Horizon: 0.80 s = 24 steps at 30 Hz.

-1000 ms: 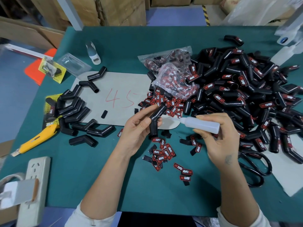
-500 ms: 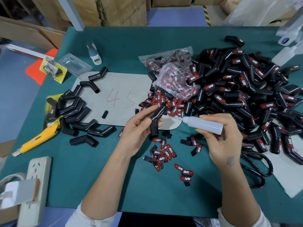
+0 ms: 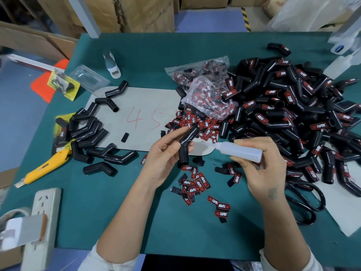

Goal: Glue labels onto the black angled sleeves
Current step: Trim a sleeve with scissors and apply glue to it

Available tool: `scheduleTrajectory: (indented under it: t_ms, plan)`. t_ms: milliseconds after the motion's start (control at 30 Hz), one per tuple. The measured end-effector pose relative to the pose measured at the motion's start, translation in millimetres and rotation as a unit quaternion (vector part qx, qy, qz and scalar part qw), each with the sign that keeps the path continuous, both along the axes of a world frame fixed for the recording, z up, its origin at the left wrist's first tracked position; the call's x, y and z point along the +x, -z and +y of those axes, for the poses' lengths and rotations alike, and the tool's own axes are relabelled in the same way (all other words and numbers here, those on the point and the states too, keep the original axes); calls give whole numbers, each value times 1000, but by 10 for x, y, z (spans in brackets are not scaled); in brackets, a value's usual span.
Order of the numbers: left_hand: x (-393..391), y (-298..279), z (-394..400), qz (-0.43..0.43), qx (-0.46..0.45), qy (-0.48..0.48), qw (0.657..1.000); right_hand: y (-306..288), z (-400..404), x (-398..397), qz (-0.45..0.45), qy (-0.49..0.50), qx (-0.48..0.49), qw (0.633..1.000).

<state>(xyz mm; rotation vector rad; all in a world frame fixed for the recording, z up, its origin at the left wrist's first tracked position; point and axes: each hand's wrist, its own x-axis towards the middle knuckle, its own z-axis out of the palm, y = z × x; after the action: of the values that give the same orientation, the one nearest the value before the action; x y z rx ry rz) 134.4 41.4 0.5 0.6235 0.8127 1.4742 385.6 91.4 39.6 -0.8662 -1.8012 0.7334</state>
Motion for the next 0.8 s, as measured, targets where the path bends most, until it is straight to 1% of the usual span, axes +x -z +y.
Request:
scheduleTrajectory:
  t_ms: [133,433,567,700,800]
  plan:
    - [2,-2,-3,1,1,1,1000,-5,19,2,8,23,3,1000]
    - [-1,3,-2,5,4,2,1000,14,27,15,11,37,8,999]
    - [-6,11,-2,3,0,2,1000,1,16,8,5,24,13,1000]
    - [-11,9,0,5,0,3,1000,4,26,26,9,39,9,999]
    - [-3,-1,-2,2,-2,2,1000,7,15,17,8,30,12,999]
